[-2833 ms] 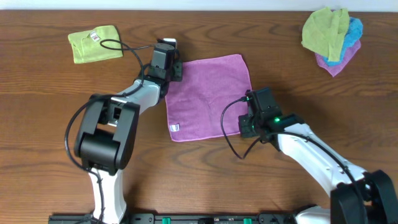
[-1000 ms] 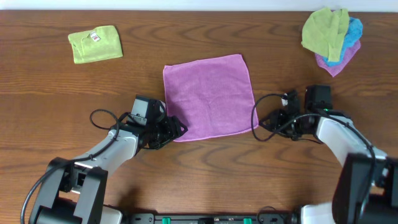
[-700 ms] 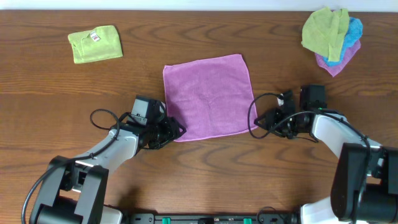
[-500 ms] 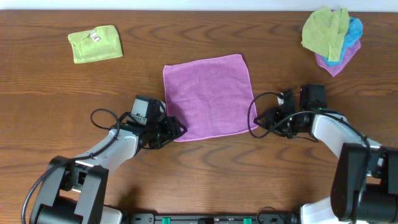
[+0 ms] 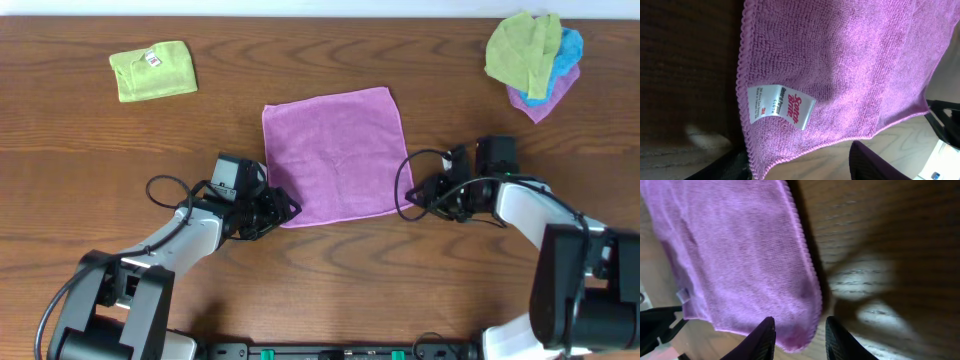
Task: Fold the cloth
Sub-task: 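Lower both grippers to the cloth's bottom-left and bottom-right corners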
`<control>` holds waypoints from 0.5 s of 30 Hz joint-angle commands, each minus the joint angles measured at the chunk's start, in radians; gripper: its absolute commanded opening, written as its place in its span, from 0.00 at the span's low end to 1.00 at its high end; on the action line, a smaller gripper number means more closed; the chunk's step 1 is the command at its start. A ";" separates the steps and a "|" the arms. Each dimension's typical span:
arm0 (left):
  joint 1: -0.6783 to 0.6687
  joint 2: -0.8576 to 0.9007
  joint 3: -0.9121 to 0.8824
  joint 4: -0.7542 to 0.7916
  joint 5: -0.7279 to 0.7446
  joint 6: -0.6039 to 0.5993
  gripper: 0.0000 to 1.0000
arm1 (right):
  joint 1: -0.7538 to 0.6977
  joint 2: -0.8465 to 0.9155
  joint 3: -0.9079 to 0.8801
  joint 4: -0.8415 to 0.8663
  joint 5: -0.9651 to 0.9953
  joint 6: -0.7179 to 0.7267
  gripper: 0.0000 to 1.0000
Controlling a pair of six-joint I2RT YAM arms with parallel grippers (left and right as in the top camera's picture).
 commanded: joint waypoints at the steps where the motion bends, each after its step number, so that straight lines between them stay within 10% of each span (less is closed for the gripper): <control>1: 0.002 0.022 -0.012 -0.012 -0.015 0.008 0.61 | 0.010 0.028 -0.006 0.005 0.010 0.026 0.34; 5: 0.002 0.023 -0.012 -0.011 -0.023 0.020 0.52 | 0.010 0.042 -0.006 0.020 0.009 0.027 0.33; 10: 0.002 0.023 -0.012 -0.006 -0.022 0.023 0.06 | 0.016 0.045 -0.006 0.034 0.008 0.047 0.02; 15: 0.003 0.021 0.023 0.027 0.033 0.023 0.06 | 0.019 0.040 0.015 0.032 -0.101 0.054 0.01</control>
